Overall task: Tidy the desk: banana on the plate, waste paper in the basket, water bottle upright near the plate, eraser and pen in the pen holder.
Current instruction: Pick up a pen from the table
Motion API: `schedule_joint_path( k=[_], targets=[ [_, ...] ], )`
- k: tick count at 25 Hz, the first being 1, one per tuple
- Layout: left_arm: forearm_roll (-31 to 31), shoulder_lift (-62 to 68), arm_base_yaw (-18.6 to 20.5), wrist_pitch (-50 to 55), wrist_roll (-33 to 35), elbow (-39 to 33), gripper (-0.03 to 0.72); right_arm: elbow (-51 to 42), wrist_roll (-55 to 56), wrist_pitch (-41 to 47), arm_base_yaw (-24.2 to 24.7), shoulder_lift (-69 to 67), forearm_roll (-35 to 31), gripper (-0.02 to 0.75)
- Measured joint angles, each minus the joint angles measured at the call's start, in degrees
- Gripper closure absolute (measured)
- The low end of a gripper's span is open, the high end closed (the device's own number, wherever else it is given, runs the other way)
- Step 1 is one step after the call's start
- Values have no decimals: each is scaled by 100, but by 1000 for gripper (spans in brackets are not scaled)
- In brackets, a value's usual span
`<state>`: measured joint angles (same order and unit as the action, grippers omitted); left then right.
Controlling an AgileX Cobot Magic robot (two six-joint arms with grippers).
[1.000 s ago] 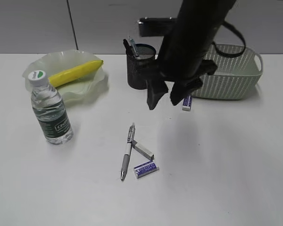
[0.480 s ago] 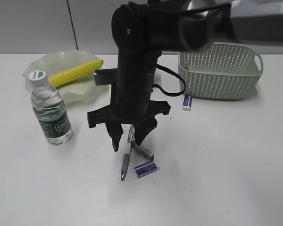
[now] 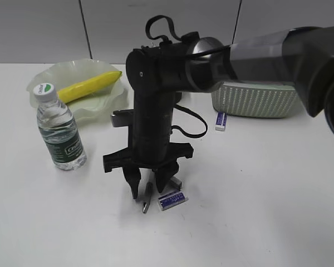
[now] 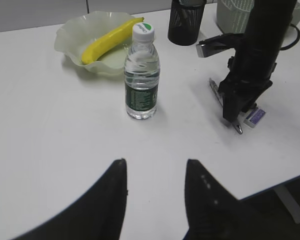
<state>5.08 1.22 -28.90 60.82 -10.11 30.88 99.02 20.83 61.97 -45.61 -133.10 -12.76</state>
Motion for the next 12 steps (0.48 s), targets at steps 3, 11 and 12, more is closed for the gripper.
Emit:
schedule_joint_path(
  k=[3, 11, 12],
  targets=[
    [0, 0, 0, 0, 0, 0, 398, 37, 2, -150, 0, -122, 0, 332],
    [0, 0, 0, 0, 0, 0, 398, 117, -9, -272, 0, -230, 76, 628],
    [0, 0, 0, 0, 0, 0, 398, 124, -35, -276, 0, -232, 82, 629]
  ],
)
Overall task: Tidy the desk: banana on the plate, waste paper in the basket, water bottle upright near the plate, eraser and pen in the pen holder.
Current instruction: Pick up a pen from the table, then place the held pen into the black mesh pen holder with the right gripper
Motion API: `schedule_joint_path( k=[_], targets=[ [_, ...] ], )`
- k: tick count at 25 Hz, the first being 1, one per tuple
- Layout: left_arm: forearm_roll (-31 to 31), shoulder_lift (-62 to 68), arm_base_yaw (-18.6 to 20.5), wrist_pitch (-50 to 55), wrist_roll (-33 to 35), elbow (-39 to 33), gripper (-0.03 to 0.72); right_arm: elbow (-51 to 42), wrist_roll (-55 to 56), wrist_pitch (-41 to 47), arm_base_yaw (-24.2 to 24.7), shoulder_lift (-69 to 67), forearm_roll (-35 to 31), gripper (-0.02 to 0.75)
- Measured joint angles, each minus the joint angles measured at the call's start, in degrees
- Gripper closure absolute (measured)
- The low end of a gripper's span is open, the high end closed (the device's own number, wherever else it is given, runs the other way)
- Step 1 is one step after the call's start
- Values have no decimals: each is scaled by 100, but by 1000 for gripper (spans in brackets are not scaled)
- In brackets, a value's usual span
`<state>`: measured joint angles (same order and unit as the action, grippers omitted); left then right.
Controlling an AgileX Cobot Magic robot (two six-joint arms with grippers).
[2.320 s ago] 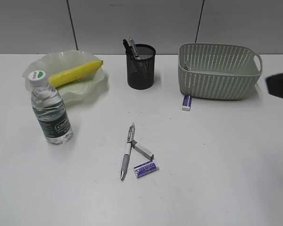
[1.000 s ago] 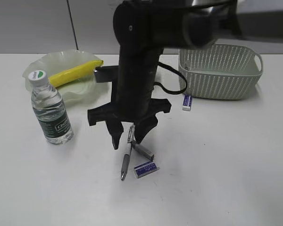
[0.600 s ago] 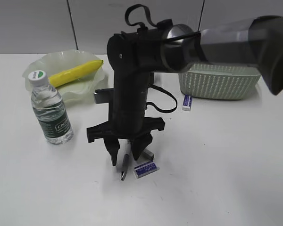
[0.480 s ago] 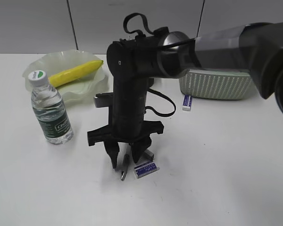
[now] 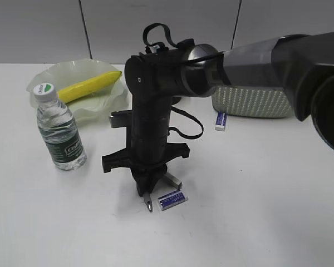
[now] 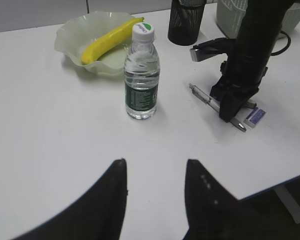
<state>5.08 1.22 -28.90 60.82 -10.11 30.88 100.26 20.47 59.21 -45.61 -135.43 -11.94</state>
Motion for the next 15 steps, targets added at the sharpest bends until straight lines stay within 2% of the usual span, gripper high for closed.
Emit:
schedule_joint_path(
  k=[7, 15],
  targets=[
    [0, 0, 0, 0, 0, 0, 398, 591, -99, 378, 0, -35, 347, 629],
    [0, 0, 0, 0, 0, 0, 398, 1234, -110, 306, 0, 921, 1486, 629]
  ],
)
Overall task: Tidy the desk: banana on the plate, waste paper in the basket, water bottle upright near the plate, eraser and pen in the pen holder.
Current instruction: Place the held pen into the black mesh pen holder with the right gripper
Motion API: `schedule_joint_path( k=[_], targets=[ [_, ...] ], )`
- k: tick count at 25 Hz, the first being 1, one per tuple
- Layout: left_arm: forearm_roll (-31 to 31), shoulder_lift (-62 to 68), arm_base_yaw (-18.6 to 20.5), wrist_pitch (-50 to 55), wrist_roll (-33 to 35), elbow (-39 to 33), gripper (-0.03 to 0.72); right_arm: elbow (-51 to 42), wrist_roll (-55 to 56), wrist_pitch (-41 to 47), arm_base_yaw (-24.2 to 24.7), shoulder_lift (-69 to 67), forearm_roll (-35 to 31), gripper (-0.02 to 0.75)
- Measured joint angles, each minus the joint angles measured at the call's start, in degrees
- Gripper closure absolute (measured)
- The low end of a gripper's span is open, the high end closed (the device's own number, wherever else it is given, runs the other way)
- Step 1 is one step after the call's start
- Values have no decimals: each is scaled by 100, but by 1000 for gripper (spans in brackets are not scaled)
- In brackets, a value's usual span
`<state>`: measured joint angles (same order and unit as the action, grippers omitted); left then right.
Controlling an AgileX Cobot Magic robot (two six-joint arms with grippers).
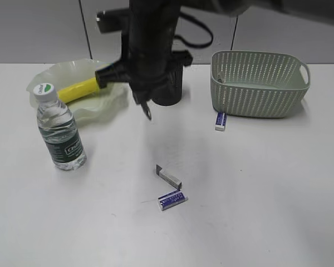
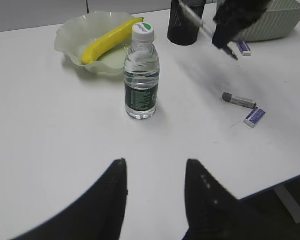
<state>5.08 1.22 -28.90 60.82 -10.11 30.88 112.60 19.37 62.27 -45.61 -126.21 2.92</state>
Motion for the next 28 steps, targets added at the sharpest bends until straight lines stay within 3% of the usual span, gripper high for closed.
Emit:
schedule_joint_path(
  k=[6, 15, 21, 28],
  targets=[
    [0, 0, 0, 0, 0, 0, 398, 37, 301, -848, 213, 492, 1076, 629],
    [0, 0, 0, 0, 0, 0, 398, 37, 398, -2592, 1081, 254, 1259, 629],
    [0, 0, 0, 0, 0, 0, 398, 32, 400, -3777, 1137, -257, 1479, 629],
    [0, 0, 0, 0, 0, 0, 398, 32, 400, -4010, 1146, -641, 2232, 629]
  ],
)
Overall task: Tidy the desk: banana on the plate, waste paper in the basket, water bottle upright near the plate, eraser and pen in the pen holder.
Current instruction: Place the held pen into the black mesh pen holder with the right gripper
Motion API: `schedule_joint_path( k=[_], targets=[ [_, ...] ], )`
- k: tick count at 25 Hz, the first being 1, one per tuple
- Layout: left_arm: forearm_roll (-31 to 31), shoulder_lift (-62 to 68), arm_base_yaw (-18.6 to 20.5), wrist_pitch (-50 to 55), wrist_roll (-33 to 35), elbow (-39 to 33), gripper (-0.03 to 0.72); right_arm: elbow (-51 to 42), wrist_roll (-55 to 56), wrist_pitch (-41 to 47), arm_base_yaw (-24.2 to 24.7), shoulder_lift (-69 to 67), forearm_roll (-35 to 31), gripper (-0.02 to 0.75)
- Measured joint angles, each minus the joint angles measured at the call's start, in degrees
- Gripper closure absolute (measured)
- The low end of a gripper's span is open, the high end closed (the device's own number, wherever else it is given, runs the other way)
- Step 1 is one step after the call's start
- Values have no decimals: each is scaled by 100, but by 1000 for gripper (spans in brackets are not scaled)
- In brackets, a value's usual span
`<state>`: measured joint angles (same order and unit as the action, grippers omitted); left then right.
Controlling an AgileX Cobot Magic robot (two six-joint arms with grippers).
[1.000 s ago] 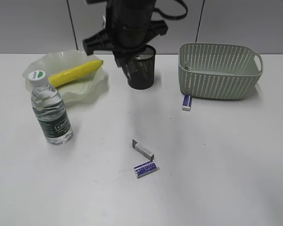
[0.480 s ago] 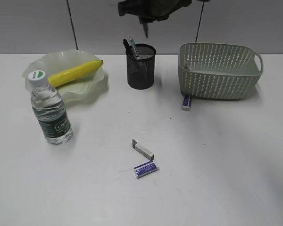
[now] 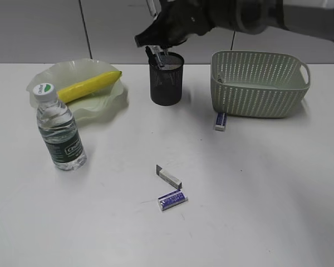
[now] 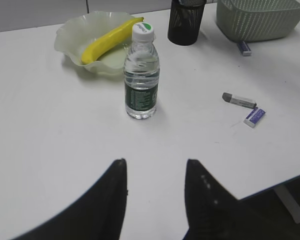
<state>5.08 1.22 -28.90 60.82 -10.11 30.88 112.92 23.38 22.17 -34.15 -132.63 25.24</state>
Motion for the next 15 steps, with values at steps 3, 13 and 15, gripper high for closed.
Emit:
schedule_joint_path(
  k=[3, 13, 15],
  targets=[
    [0, 0, 0, 0, 0, 0, 398, 0, 101, -11, 35, -203, 81, 629],
    [0, 0, 0, 0, 0, 0, 398, 0, 331, -21, 120, -346, 65, 349],
    [0, 0, 0, 0, 0, 0, 398, 0, 331, 3, 120, -330, 60, 272]
  ],
)
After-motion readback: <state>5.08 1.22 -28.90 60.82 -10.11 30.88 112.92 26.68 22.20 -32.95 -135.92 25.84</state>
